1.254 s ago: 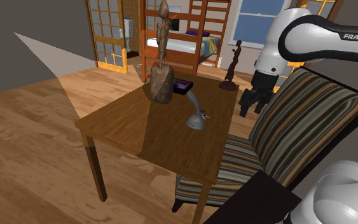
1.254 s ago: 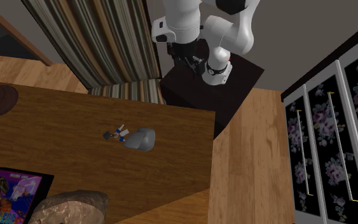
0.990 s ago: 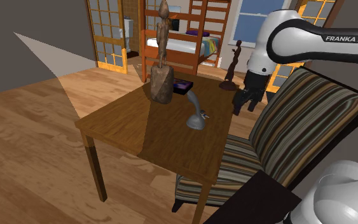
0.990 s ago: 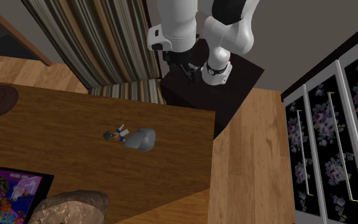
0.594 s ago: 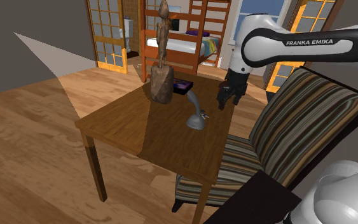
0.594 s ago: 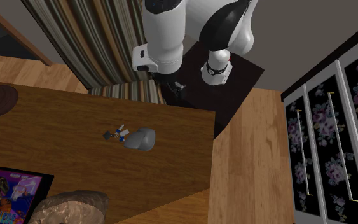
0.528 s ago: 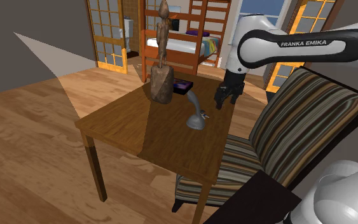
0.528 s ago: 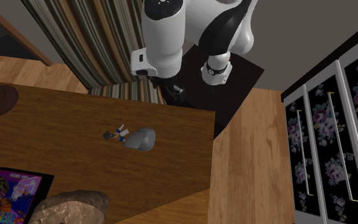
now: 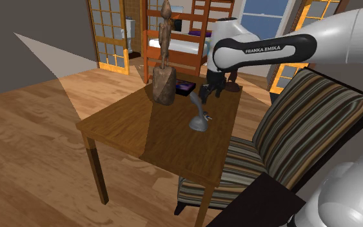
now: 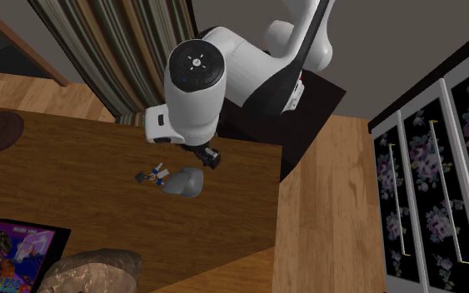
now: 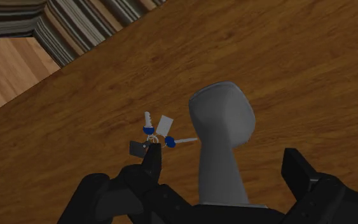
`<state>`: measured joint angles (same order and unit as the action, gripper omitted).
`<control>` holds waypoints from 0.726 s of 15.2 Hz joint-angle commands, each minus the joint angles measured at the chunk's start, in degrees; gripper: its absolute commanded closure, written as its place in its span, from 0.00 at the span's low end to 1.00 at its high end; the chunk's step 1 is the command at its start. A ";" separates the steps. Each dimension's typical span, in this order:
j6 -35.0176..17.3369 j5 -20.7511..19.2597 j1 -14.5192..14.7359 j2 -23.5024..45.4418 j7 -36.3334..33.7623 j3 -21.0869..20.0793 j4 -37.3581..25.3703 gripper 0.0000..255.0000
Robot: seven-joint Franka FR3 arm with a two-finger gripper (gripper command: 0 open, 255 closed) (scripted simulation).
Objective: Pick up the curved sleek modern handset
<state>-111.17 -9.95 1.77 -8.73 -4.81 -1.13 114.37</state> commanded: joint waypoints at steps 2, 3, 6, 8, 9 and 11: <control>-1.32 -3.12 0.29 6.68 -0.74 -0.85 -6.26 0.00; -1.54 -4.18 0.44 8.73 -0.92 -1.03 -8.38 0.00; -3.13 -5.32 0.61 10.78 -1.44 -1.10 -9.06 0.00; -4.57 -5.50 0.58 10.98 -1.82 -1.07 -7.78 0.00; -5.28 -5.60 0.57 11.10 -2.00 -1.05 -7.16 0.00; -6.71 -5.80 0.54 11.38 -2.39 -1.01 -5.97 0.00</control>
<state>-117.13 -15.65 2.36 2.50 -7.08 -2.20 107.82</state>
